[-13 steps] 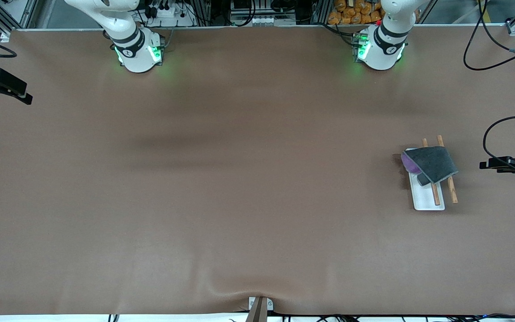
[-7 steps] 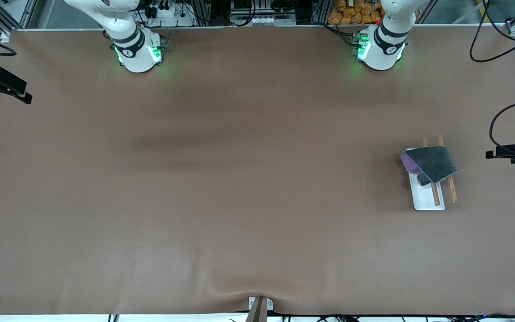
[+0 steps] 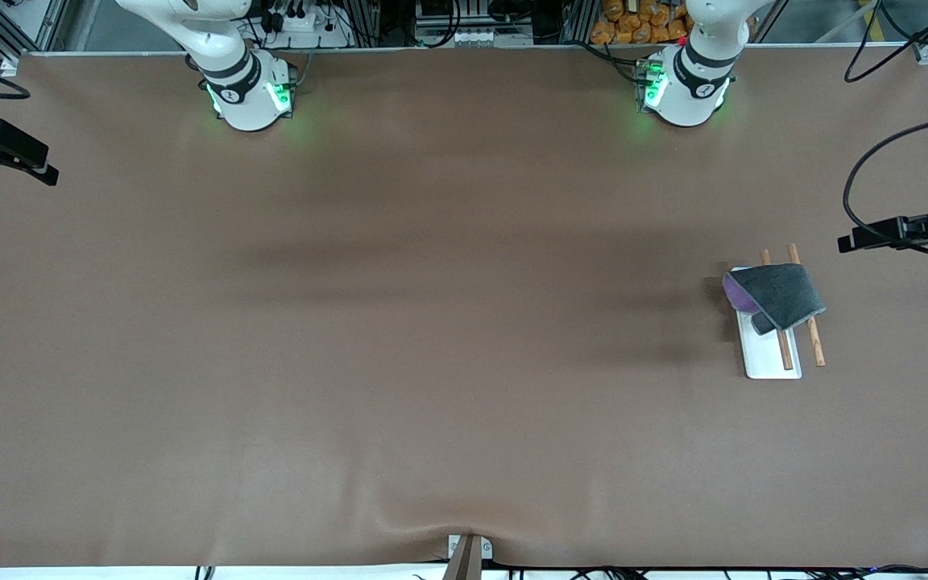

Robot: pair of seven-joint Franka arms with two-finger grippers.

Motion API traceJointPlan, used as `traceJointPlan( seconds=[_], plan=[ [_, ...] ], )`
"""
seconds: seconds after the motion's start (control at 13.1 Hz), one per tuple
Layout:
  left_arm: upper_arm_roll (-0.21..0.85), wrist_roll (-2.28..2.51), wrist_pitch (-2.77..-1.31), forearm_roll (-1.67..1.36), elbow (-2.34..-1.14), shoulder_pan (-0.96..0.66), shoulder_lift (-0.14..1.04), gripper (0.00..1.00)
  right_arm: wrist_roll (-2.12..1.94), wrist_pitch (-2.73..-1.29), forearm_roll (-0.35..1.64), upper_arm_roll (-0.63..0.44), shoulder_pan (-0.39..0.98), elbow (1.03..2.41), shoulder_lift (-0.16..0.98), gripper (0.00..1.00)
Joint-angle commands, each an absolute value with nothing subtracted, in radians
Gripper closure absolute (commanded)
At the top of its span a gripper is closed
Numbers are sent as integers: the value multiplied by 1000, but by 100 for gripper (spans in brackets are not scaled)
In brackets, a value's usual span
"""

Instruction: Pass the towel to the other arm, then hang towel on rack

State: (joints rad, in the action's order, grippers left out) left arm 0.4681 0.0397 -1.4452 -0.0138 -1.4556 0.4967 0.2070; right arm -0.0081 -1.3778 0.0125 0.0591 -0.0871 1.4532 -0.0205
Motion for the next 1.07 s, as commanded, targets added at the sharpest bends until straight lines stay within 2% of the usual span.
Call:
traceJointPlan(
  seconds=[0.0,0.23,0.99],
  plan=[
    [552,40,-1440,157,-1424,492,192,0,9,-1356,18,57,-80,1440,-21,0],
    [561,9,-1445,167,-1368,491,202,0,9,-1353,17,55,-81,1445,-21,0],
    [565,-18,-1448,110,-1370,499,155,0,8,-1338,17,54,-81,1447,-21,0]
  ],
)
